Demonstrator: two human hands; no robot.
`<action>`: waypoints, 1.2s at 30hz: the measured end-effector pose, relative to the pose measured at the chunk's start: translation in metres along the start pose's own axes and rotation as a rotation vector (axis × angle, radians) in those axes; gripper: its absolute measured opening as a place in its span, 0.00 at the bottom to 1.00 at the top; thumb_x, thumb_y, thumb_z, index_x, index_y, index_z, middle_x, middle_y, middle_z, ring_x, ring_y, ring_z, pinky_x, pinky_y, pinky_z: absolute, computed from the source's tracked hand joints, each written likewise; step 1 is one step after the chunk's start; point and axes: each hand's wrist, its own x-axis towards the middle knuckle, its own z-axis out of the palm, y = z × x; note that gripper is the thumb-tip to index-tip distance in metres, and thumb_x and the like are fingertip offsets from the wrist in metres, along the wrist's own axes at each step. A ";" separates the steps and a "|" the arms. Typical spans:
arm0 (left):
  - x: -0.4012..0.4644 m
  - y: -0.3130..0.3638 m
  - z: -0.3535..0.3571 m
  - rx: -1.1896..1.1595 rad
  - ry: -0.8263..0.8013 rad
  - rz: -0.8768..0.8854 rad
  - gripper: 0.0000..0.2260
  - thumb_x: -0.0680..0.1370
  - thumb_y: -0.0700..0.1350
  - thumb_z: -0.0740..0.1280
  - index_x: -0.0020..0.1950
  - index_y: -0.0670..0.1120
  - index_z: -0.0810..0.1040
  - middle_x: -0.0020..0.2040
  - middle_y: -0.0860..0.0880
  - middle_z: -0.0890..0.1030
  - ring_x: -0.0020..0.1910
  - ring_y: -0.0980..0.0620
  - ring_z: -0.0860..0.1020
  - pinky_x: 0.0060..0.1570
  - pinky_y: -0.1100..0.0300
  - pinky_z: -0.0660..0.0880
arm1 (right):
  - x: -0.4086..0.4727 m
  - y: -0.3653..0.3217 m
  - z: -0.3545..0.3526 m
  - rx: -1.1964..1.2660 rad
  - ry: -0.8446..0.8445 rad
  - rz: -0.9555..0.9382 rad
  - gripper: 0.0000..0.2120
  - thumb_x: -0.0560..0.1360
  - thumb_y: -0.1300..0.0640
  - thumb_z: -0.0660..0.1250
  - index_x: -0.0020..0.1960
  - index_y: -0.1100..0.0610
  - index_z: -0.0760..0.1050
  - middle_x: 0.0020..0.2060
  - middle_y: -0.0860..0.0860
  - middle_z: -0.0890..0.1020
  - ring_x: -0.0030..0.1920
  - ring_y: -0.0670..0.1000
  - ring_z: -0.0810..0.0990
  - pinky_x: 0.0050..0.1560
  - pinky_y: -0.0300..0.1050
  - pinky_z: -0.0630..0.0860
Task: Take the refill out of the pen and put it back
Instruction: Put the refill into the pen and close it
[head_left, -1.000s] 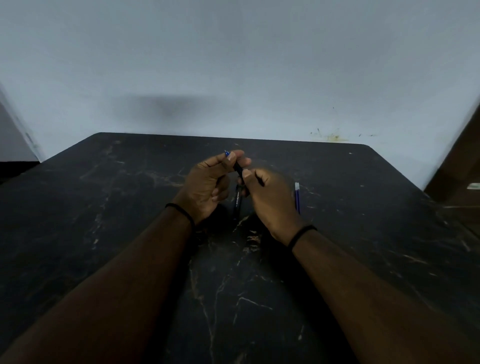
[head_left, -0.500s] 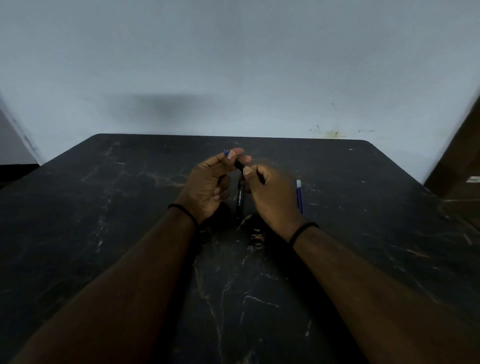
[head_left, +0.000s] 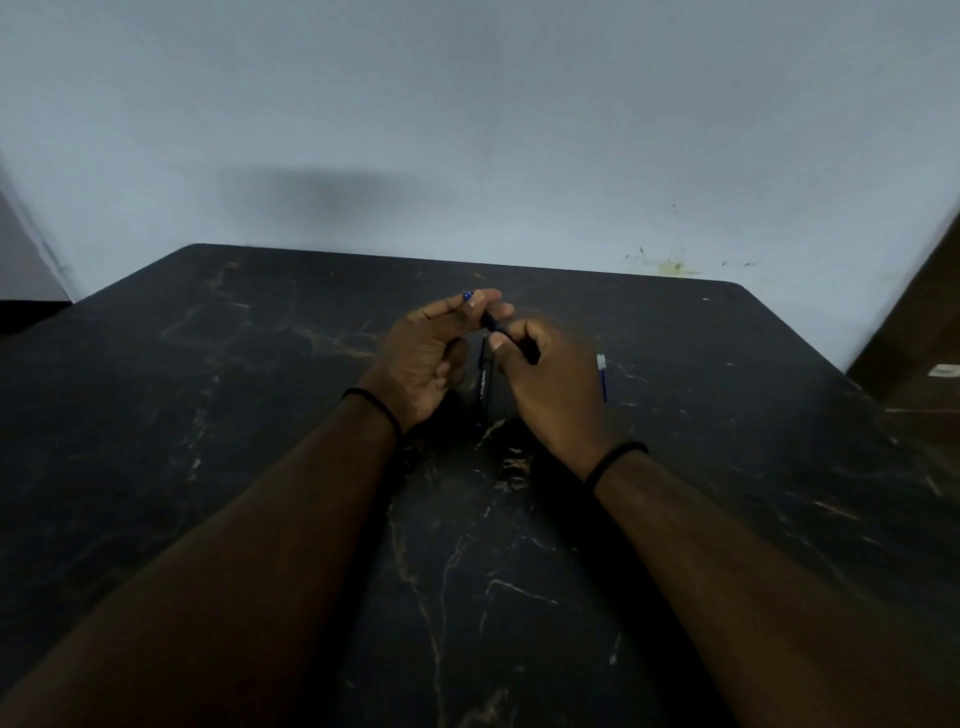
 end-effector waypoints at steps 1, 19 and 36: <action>0.000 -0.001 0.000 0.000 -0.005 -0.001 0.08 0.81 0.42 0.62 0.54 0.42 0.80 0.51 0.46 0.85 0.17 0.59 0.60 0.17 0.68 0.57 | -0.001 0.000 -0.001 0.036 0.006 0.013 0.06 0.78 0.53 0.68 0.42 0.51 0.75 0.35 0.47 0.79 0.36 0.46 0.77 0.40 0.46 0.73; 0.003 0.000 -0.001 0.035 -0.010 -0.030 0.09 0.81 0.43 0.62 0.56 0.41 0.80 0.52 0.42 0.84 0.17 0.59 0.61 0.17 0.68 0.58 | 0.002 0.007 0.000 -0.050 0.037 -0.003 0.11 0.80 0.51 0.64 0.40 0.52 0.78 0.33 0.49 0.82 0.36 0.46 0.81 0.39 0.41 0.73; 0.006 -0.002 -0.002 0.059 -0.008 -0.032 0.09 0.81 0.44 0.64 0.55 0.42 0.81 0.51 0.44 0.85 0.18 0.59 0.60 0.17 0.68 0.57 | 0.000 0.007 -0.002 0.008 0.034 0.003 0.07 0.79 0.52 0.66 0.44 0.50 0.81 0.34 0.46 0.81 0.36 0.46 0.79 0.39 0.44 0.75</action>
